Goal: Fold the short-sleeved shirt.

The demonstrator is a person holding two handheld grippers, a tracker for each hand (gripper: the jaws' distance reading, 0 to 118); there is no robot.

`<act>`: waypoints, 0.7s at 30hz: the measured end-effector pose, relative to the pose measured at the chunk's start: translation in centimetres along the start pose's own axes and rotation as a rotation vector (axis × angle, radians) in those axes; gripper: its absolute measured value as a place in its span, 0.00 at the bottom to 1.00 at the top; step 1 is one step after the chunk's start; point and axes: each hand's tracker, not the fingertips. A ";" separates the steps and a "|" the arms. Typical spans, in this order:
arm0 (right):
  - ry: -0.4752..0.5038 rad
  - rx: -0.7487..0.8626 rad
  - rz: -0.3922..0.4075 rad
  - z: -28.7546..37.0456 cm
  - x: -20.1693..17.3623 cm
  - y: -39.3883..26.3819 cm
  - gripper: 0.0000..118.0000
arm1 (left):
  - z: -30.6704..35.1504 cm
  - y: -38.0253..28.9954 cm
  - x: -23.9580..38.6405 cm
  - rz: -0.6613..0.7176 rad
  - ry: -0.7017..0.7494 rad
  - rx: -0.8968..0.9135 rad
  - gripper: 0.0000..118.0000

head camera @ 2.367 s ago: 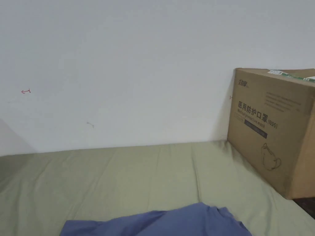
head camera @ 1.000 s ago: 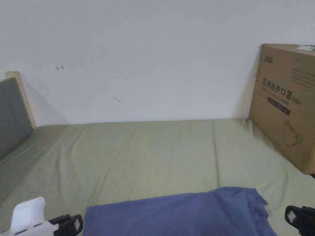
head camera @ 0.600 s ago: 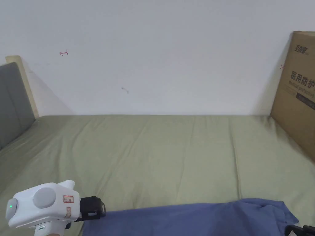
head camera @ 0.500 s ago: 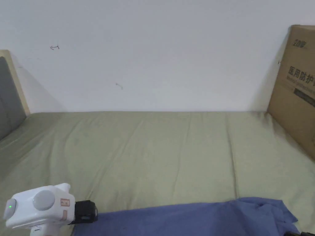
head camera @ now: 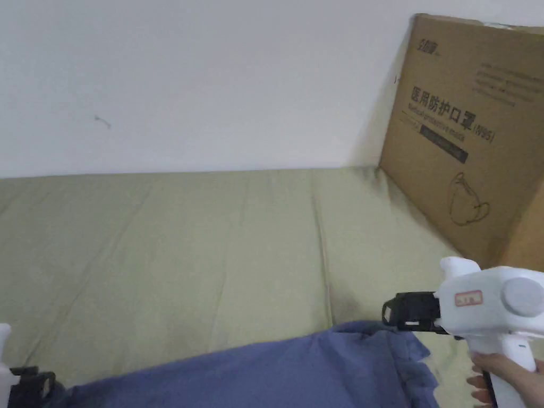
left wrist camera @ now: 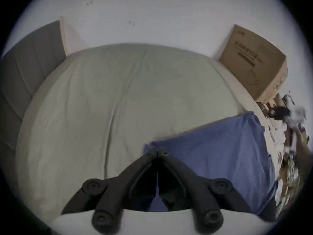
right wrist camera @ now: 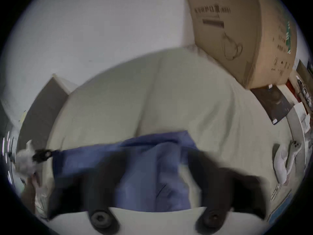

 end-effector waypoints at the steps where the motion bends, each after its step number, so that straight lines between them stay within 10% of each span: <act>1: -0.035 -0.034 -0.052 -1.9 0.5 1.1 0.94 | 0.7 0.2 0.1 -0.005 -0.001 -0.003 0.00; 6: -0.071 -0.222 -0.136 -9.0 1.6 3.7 0.86 | 3.1 1.5 -1.0 0.029 -0.004 0.002 0.00; 9: -0.185 -0.259 0.086 -9.8 -0.4 3.2 0.55 | 3.8 1.7 -1.6 0.002 0.041 0.009 0.00; 11: -0.086 -0.196 0.147 -7.6 -1.7 2.8 0.02 | 4.5 1.9 -2.1 0.002 0.063 0.017 0.00; 14: -0.026 -0.049 0.077 -2.3 -2.1 3.4 0.02 | 6.4 2.3 -3.1 0.088 0.045 0.058 0.00; 21: 0.039 0.201 0.194 16.1 -4.0 3.1 0.02 | 14.9 4.0 -2.8 0.095 0.058 0.194 0.00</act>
